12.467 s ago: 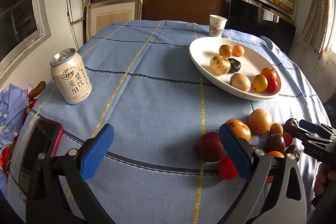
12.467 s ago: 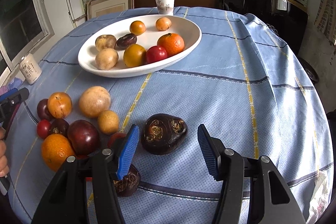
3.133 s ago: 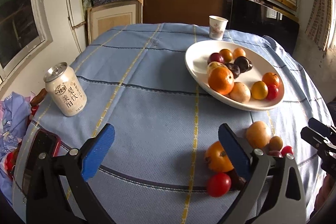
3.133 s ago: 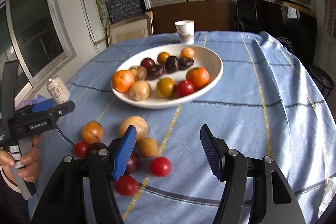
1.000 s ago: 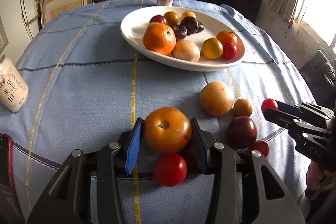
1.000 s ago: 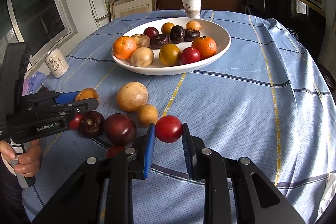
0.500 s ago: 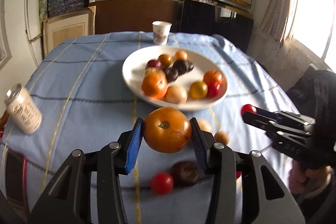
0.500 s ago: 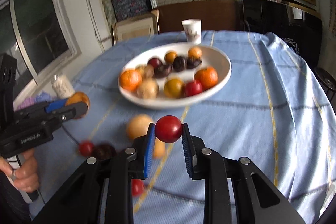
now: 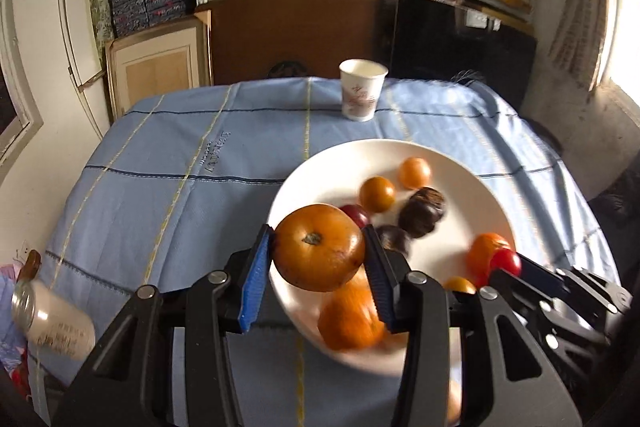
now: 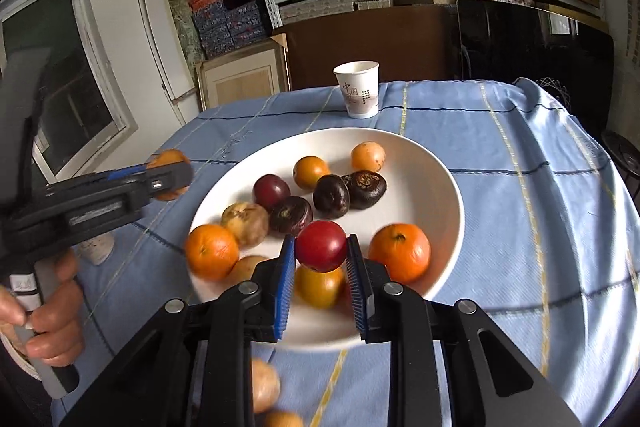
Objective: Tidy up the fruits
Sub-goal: 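Carry both tomatoes over the white plate and open both tools, then move both tools back toward the remaining fruit pile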
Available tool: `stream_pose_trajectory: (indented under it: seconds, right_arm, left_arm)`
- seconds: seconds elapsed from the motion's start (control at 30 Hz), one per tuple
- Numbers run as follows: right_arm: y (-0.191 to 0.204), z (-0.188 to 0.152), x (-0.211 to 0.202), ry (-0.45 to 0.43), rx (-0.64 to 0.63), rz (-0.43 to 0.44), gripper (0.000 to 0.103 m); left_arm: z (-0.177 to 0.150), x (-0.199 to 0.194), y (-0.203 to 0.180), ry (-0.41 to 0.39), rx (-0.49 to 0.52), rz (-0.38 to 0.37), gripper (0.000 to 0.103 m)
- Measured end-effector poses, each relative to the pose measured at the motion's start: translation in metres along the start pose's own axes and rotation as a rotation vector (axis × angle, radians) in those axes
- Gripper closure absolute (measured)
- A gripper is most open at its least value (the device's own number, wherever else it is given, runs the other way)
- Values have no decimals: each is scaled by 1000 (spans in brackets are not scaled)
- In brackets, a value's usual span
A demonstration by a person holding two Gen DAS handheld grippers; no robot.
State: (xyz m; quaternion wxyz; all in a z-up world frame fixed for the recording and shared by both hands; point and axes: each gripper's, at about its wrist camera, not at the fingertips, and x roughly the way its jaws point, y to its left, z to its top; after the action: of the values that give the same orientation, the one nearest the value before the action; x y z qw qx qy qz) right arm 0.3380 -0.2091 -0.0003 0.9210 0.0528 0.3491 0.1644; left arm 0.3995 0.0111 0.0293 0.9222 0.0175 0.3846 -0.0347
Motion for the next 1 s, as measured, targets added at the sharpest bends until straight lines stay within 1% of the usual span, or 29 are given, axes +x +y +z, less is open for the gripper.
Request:
stream_pose_trajectory:
  seconds: [0.07, 0.13, 0.23, 0.27, 0.3, 0.37, 0.4, 0.43, 0.47, 0.5, 0.53, 0.57, 0.6, 0.63, 0.7, 0.8, 0.83, 0.93, 1.0]
  right_arm:
    - [1, 4, 10, 6, -12, -3, 77]
    - [1, 7, 15, 8, -15, 1, 76]
    - [1, 11, 19, 4, -12, 2, 74]
    - [0, 12, 19, 3, -8, 4, 73]
    - [0, 12, 17, 2, -3, 6, 71]
    - [0, 13, 12, -2, 1, 10, 70]
    - [0, 13, 8, -8, 0, 14, 68]
    - [1, 13, 3, -15, -2, 17, 64]
    - [2, 13, -2, -23, -3, 19, 62]
    - [4, 12, -11, -33, -3, 22, 58]
    - [5, 10, -16, -38, -4, 25, 51]
    - [7, 8, -22, -42, -10, 28, 46]
    - [10, 3, -31, -49, -23, 30, 39]
    - [12, -3, -38, -54, -39, 30, 35]
    - [17, -17, -52, -61, -83, 22, 32]
    - [21, -40, -64, -45, -114, 29, 31]
    - [21, -51, -66, -30, -120, 36, 31]
    - [23, -70, -66, 33, -133, 41, 31]
    - [27, -82, -66, 81, -141, 40, 31]
  left_arm:
    - [7, 15, -1, 16, 9, 21, 59]
    - [11, 27, -1, 30, 9, 26, 59]
    - [13, 34, -1, 45, 13, 42, 58]
    - [13, 35, -1, 47, 12, 52, 55]
    - [12, 33, -2, 39, 14, 62, 45]
    - [10, 21, -4, -2, 23, 80, 35]
    - [9, 12, -5, -24, 32, 91, 31]
    - [8, 4, -8, -44, 42, 103, 29]
    - [5, -7, -10, -64, 54, 111, 22]
    - [1, -20, -11, -86, 63, 116, 13]
    - [-5, -32, -12, -111, 67, 117, 8]
    - [-12, -44, -11, -136, 69, 120, 7]
    - [-20, -56, -11, -158, 74, 126, 5]
    - [-29, -66, -10, -174, 81, 129, 5]
    - [-57, -87, -8, -203, 106, 109, 5]
    - [-90, -99, -2, -217, 102, 100, 5]
    - [-100, -100, 1, -214, 93, 96, 5]
    - [-123, -96, 8, -156, 85, 96, 5]
    - [-132, -97, 14, -124, 62, 65, 5]
